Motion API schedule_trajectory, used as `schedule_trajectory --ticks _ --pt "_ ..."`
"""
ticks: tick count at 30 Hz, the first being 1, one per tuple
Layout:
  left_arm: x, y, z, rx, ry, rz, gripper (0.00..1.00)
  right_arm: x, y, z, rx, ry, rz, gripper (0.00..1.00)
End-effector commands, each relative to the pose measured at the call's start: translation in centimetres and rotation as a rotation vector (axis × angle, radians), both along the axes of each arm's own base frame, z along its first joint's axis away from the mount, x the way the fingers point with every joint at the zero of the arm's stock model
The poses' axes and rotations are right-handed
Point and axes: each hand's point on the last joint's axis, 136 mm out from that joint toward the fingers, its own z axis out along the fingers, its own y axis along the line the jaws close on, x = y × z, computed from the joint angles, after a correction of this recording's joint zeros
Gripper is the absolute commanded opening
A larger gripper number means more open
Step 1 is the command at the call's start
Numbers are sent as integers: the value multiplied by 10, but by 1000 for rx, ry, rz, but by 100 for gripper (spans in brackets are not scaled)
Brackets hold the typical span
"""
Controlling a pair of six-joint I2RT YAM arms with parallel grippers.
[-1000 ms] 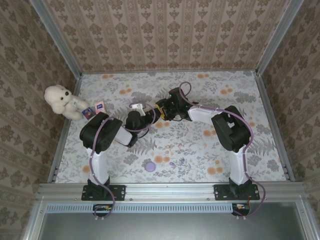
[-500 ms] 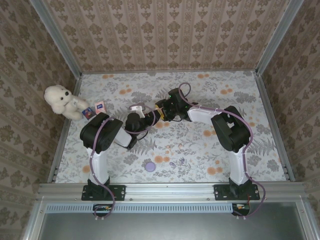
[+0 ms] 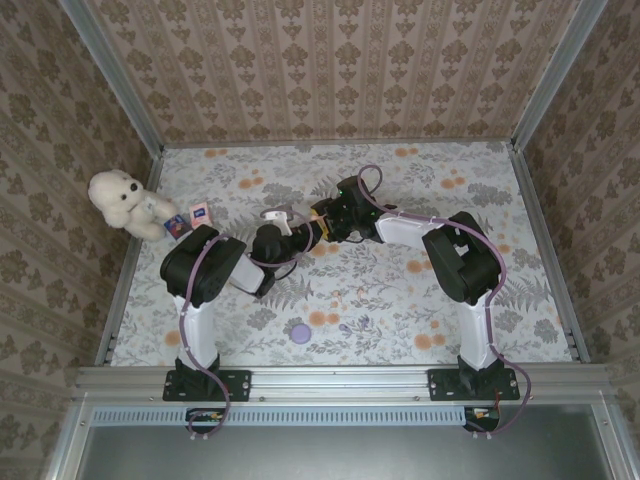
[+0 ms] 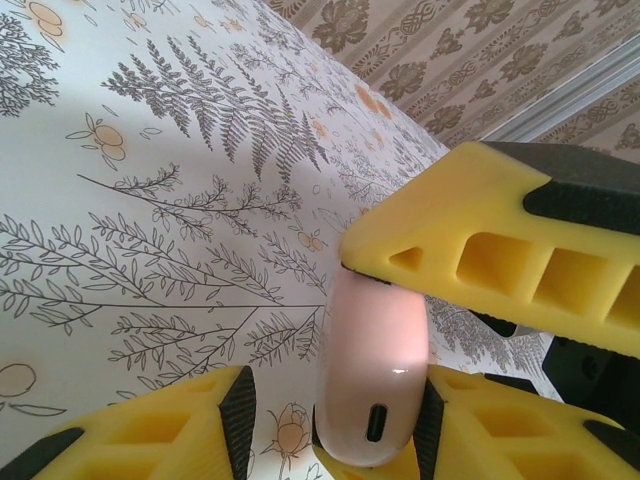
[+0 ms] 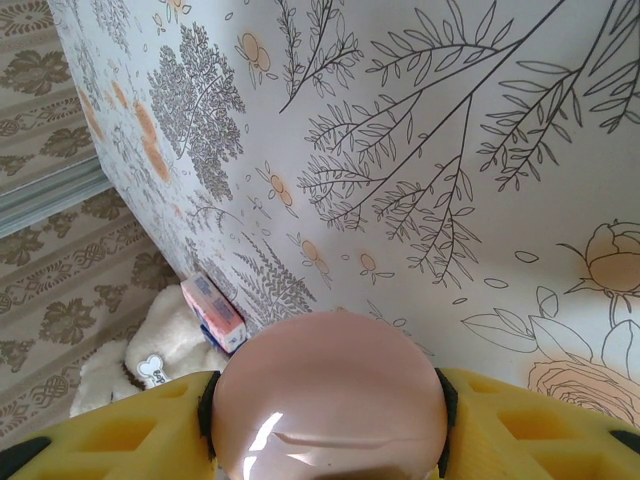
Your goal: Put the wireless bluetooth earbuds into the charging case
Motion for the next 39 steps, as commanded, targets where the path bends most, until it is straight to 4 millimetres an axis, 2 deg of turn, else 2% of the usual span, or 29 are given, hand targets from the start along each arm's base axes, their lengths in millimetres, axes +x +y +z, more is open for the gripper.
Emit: schedule_trajectory --ticks 1,7,20,26,29,35,39 --pt "3 -2 -3 35 -1 -6 46 1 0 21 40 -27 -22 55" --pt "5 -4 -3 41 -1 -9 42 1 1 23 48 -31 -20 55" --pt "11 -4 7 -9 -15 17 24 -1 -1 25 54 -35 -24 55" --pt "11 -4 10 -51 -12 25 19 -2 -1 24 55 -31 -26 55" --pt "10 -4 9 -63 -6 24 21 -1 -2 25 58 -33 -32 55" --pt "4 -3 12 -73 -5 12 42 3 -4 30 68 -41 -52 55" --pt "-2 1 11 -50 -14 -3 47 4 -6 33 69 -45 -60 55"
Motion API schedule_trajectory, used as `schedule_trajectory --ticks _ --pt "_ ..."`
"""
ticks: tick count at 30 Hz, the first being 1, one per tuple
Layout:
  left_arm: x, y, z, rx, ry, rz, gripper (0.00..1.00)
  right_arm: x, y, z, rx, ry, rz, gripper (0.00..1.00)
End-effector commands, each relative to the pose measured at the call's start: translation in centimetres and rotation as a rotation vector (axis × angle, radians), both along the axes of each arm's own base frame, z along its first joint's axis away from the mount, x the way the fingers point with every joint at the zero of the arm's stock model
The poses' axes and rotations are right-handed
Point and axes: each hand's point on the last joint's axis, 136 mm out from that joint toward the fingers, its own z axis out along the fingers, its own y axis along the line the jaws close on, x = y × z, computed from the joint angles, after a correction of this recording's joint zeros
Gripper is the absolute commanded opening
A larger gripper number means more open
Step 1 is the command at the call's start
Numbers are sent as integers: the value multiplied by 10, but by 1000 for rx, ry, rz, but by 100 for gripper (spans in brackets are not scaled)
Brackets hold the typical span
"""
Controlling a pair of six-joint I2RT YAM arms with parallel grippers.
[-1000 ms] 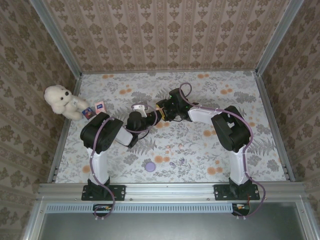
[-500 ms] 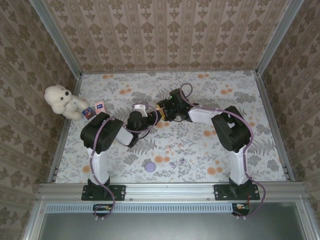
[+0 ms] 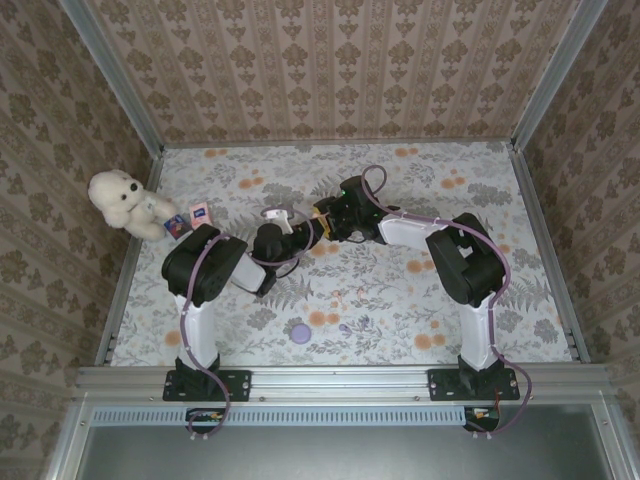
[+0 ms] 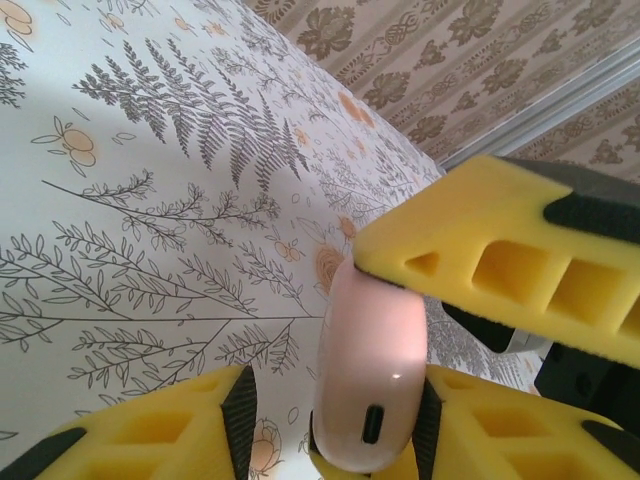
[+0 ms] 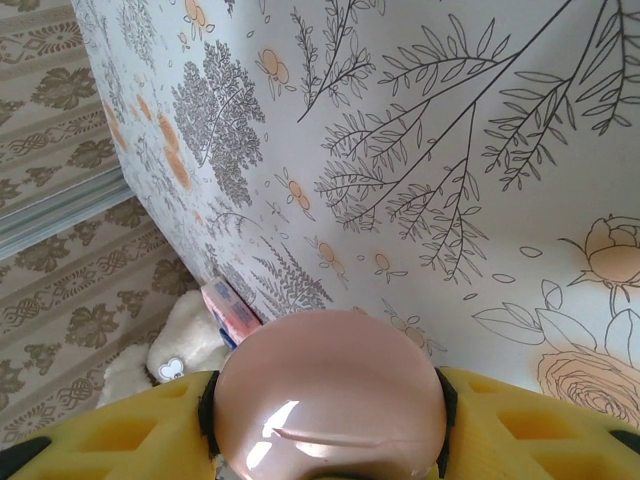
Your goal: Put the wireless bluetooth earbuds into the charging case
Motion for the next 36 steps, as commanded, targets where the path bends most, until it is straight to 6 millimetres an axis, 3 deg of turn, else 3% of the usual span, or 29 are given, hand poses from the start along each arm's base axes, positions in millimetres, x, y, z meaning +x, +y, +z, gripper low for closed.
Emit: schedule_trajectory --ticks 1,20,36 --pt "-3 6 4 5 -22 0 48 4 -1 26 51 -36 -23 55" --pt "9 -7 11 46 -80 -55 51 -1 -1 21 51 -22 -5 55" --pt "16 -12 5 57 -75 -56 37 -4 -2 29 62 -35 2 55"
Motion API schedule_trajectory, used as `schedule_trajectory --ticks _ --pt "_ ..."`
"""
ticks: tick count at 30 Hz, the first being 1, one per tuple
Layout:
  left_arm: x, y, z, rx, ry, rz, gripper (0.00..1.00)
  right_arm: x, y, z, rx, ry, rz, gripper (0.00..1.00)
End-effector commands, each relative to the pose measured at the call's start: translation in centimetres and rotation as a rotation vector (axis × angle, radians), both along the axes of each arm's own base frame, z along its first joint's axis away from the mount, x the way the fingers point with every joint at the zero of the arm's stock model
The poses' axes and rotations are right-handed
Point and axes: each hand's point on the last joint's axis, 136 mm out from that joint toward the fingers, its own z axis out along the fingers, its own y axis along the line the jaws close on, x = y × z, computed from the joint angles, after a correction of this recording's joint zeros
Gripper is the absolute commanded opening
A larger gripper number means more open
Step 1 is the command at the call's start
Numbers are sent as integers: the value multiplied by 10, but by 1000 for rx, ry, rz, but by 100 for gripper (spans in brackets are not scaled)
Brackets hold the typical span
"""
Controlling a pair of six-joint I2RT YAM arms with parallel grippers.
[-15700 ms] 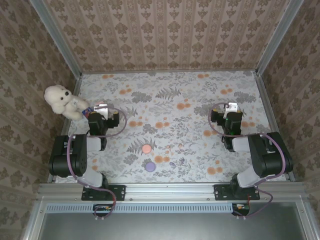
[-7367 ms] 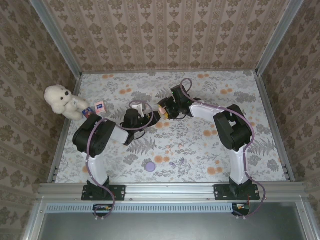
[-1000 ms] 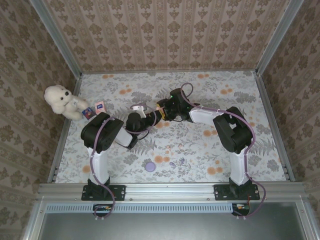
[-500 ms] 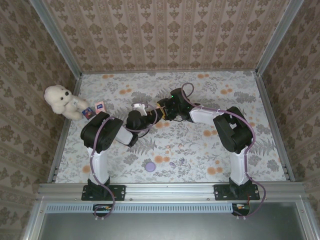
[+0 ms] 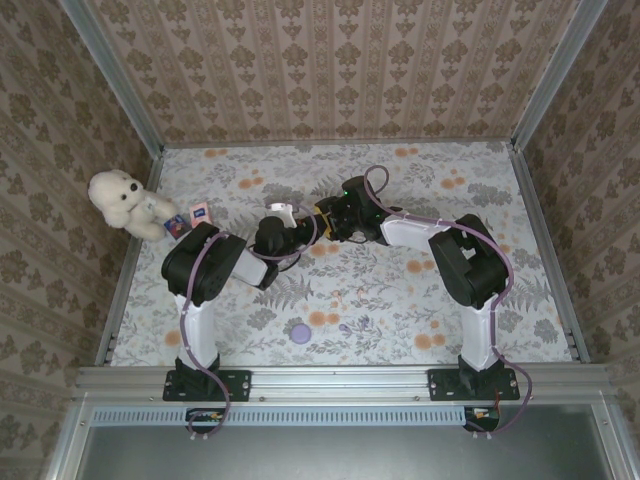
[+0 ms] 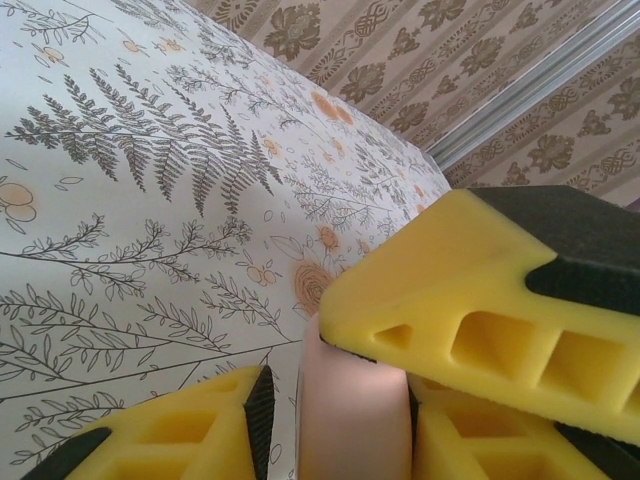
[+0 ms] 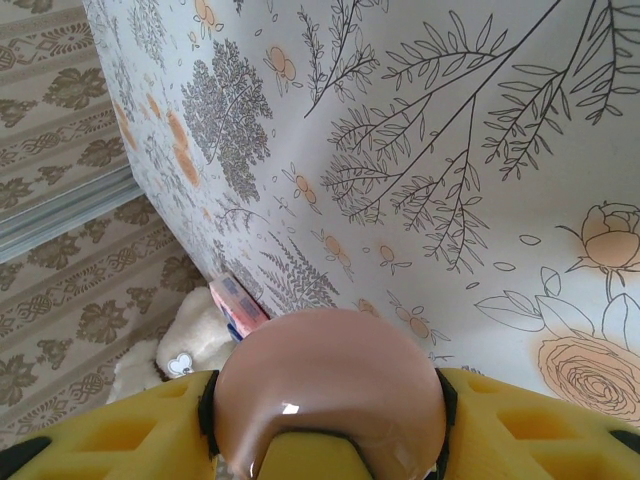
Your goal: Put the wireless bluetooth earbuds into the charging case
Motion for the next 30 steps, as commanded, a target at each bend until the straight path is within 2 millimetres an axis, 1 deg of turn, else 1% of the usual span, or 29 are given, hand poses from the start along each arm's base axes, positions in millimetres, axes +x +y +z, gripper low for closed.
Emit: schedule_trajectory --ticks 1,4,12,23,30 --pt "5 1 -6 10 -8 7 37 -2 2 26 51 -34 9 55" --pt "6 0 -6 1 -6 9 35 -2 2 26 55 -34 10 55" --pt "9 -1 -6 -13 -6 16 22 -4 1 26 60 -32 6 55" --pt "5 1 -8 -27 2 19 13 -3 0 27 63 -36 0 57" --pt "1 3 -9 -27 7 18 9 -1 -6 27 58 -34 -17 69"
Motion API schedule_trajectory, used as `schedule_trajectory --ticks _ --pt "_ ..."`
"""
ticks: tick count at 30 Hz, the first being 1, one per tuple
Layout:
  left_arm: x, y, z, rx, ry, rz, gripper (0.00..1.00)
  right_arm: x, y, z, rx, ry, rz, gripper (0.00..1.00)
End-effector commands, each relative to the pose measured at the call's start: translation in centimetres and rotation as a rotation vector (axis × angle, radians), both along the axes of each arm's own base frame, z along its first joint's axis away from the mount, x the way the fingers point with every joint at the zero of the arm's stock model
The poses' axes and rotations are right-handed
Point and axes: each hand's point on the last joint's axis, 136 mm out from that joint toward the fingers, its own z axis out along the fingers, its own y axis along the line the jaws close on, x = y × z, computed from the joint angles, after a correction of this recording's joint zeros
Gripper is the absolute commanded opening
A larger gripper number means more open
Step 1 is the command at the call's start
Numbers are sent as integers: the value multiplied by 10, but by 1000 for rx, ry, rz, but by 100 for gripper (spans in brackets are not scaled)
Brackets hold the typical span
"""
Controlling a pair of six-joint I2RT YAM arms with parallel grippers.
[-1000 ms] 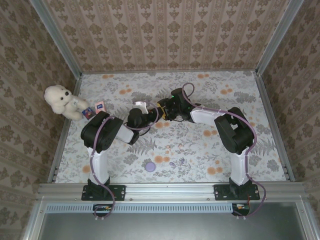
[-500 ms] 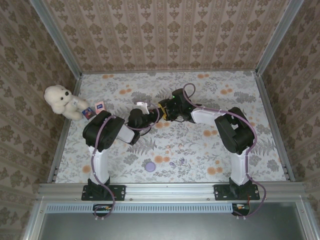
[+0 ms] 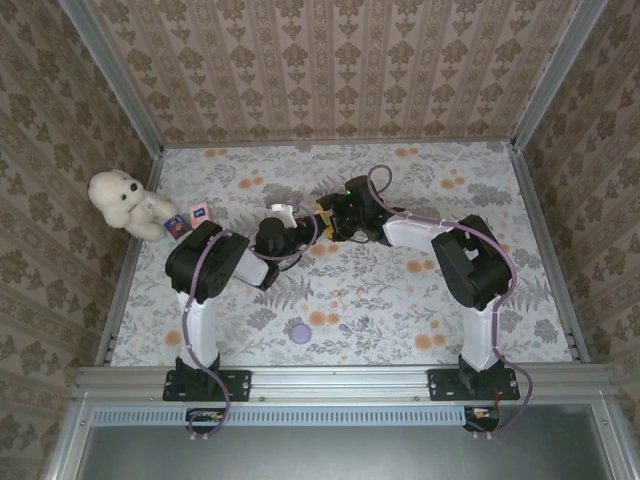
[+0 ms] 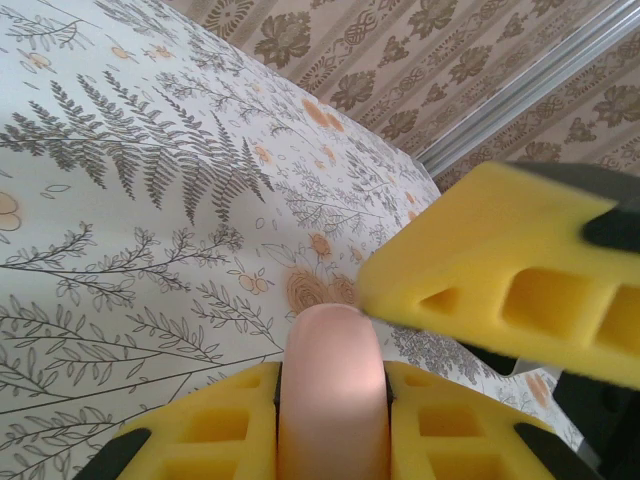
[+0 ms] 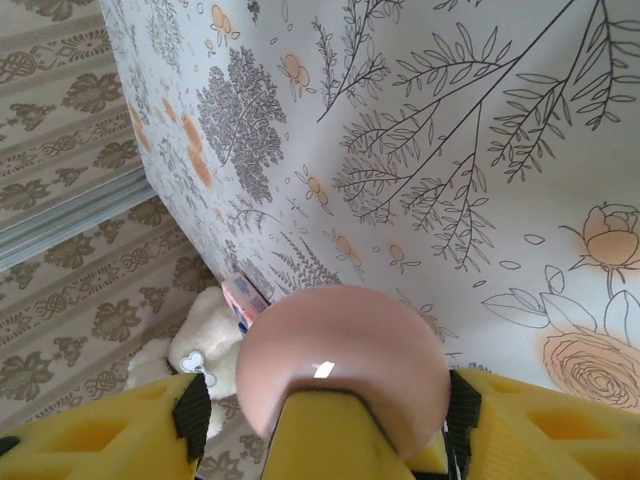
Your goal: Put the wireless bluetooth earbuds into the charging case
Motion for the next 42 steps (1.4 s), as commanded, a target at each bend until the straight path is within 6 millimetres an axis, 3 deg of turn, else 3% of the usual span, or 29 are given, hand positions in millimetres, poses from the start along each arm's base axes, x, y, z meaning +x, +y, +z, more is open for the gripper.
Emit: schedule_trajectory --ticks 1,6,12,20,24,28,33,38,42 --pt "-1 6 -10 1 24 20 8 -1 -4 21 41 -20 -10 71" --pt "-3 7 -13 -2 37 22 7 3 -20 20 29 -21 -42 79" --pt "-6 8 -13 -37 73 -9 7 0 -62 17 -16 -35 -72 81" --pt "-9 11 13 -138 105 -172 6 -15 -137 20 -197 -196 19 81" --pt "-15 10 29 -173 105 -274 7 -21 -154 32 -295 -330 97 81" --pt "-21 8 41 -182 97 -346 7 -26 -146 49 -346 -477 221 81" --pt "-28 3 49 -177 104 -412 7 -33 -119 65 -292 -617 344 80" --pt "-30 -1 59 -182 100 -444 7 -42 -86 58 -290 -647 456 78" --pt "-32 -4 63 -176 98 -461 8 -44 -73 48 -274 -633 474 77"
